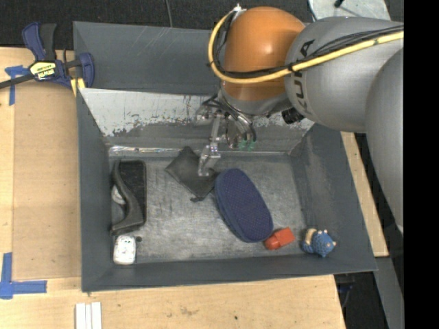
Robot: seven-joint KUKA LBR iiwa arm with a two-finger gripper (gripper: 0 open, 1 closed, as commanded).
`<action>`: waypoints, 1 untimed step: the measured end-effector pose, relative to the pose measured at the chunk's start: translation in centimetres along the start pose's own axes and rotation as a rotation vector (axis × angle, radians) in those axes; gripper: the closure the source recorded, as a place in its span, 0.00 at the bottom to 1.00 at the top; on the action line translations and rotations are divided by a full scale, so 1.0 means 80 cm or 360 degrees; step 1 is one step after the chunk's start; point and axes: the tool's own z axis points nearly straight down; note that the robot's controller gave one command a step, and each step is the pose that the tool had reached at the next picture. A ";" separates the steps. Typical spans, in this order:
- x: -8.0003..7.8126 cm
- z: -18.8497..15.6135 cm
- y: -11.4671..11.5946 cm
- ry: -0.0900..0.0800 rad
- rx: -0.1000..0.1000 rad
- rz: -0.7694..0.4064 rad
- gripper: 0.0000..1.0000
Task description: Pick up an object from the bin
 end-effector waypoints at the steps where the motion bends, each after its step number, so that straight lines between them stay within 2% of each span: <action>1: 0.006 0.114 -0.025 -0.0001 -0.0001 0.0255 0.00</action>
Offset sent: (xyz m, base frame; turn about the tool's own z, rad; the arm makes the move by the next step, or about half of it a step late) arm -0.0065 -0.0223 -0.1034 0.1633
